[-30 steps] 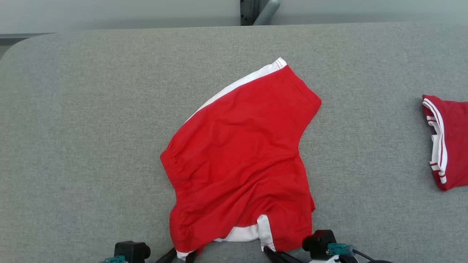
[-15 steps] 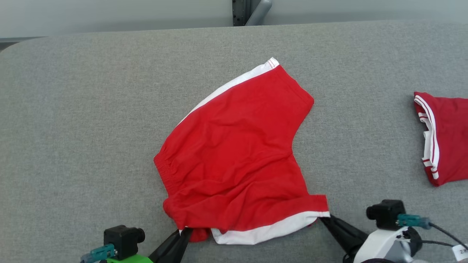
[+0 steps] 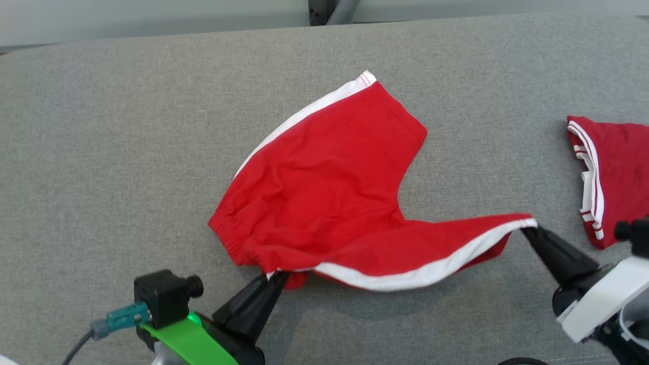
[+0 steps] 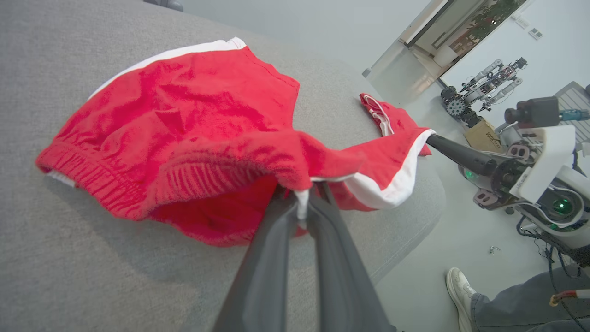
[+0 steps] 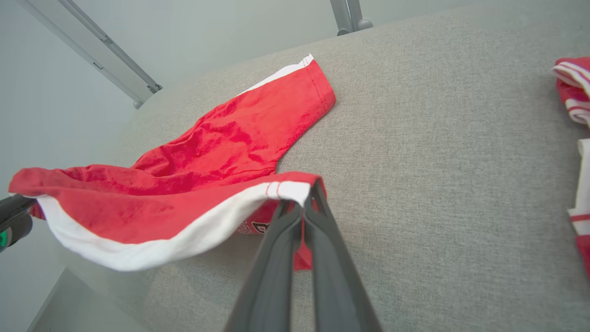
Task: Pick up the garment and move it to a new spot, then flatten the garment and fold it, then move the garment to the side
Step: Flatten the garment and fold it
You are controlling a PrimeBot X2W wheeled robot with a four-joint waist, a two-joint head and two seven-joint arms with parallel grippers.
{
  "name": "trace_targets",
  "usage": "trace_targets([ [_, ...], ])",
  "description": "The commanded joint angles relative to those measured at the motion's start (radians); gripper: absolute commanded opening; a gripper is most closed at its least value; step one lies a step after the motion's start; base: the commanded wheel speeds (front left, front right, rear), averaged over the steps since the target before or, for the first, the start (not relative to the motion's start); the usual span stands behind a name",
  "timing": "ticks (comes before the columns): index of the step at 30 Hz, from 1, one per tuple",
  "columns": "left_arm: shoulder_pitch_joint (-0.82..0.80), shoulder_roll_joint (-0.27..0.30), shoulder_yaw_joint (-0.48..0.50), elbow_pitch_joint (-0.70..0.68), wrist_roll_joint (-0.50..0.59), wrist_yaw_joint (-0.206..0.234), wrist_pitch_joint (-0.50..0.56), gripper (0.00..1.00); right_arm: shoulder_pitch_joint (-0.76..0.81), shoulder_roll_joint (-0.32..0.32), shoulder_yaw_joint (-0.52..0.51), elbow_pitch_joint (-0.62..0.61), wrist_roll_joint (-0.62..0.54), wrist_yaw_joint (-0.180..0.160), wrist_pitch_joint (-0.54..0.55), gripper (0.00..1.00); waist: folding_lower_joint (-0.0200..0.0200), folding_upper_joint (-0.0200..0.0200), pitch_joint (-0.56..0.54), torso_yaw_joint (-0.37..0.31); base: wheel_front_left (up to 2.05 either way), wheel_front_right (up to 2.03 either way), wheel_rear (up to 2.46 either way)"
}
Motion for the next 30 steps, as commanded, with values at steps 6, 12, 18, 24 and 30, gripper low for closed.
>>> trace_targets([
  [6, -0.241, 0.017, 0.026, -0.023, 0.014, 0.004, 0.086, 0.0, -0.224, -0.043, -0.059, -0.05, 0.028, 0.0, 0.078, 0.0, 0.0, -0.0001, 0.135, 0.008, 0.0, 0.0, 0.0],
  [12, -0.704, -0.02, 0.035, 0.161, -0.008, -0.007, 0.223, 0.0, -0.702, -0.014, -0.039, 0.093, -0.023, 0.0, 0.127, 0.0, 0.0, -0.0001, 0.291, 0.025, 0.0, 0.0, 0.0],
  [18, -1.204, -0.098, 0.071, 0.512, 0.077, -0.001, 0.194, 0.0, -1.215, 0.182, -0.032, 0.428, -0.18, 0.0, 0.02, 0.0, 0.0, -0.0001, 0.412, 0.002, 0.0, 0.0, 0.0],
  [24, -1.595, -0.175, 0.074, 0.803, 0.242, -0.009, -0.21, 0.0, -1.606, 0.408, -0.137, 0.716, -0.351, 0.0, -0.322, 0.0, 0.0, -0.0001, 0.499, -0.055, 0.0, 0.0, 0.0],
  [30, -1.625, -0.185, 0.006, 0.998, 0.275, -0.018, -0.475, 0.0, -1.603, 0.449, -0.05, 0.813, -0.37, 0.0, -0.421, 0.0, 0.0, -0.0001, 0.511, -0.082, 0.0, 0.0, 0.0],
])
